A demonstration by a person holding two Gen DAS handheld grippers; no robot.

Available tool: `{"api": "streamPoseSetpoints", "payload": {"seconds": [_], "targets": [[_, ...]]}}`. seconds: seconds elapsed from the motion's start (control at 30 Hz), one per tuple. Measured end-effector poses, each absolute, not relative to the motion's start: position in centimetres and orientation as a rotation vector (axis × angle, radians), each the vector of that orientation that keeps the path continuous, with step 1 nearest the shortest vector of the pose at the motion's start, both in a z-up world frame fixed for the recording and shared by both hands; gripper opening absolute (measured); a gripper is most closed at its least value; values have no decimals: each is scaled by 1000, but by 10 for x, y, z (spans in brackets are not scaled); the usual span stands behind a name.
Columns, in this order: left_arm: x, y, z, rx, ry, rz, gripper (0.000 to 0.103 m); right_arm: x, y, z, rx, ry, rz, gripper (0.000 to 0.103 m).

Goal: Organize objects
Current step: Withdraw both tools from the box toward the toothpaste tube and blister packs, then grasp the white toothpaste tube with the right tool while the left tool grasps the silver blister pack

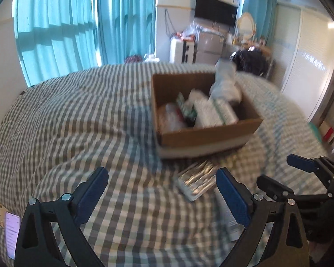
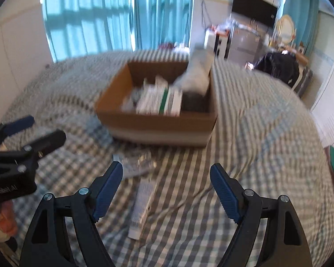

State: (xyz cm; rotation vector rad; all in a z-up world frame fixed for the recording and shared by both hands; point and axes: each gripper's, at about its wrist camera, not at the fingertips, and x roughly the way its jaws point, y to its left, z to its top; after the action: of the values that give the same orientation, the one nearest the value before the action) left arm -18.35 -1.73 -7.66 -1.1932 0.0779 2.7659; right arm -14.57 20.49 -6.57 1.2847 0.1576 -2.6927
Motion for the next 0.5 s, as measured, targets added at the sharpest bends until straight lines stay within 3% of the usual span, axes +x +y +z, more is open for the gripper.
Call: {"api": "streamPoseSetpoints", "payload": {"seconds": [0.13, 0.27, 0.43, 0.5], "targets": [[-190, -21, -105, -1276, 122, 2765, 100, -151, 200, -109, 1396, 138, -2617, 79], [-197, -26, -120, -1348, 120, 2752, 100, -152, 189, -139, 1455, 154, -2546, 66], [-198, -30, -122, -1353, 85, 2761, 100, -155, 177, -162, 1499, 141, -2456, 59], [-200, -32, -124, -1379, 66, 2760, 100, -158, 171, -173, 1521, 143, -2423, 50]]}}
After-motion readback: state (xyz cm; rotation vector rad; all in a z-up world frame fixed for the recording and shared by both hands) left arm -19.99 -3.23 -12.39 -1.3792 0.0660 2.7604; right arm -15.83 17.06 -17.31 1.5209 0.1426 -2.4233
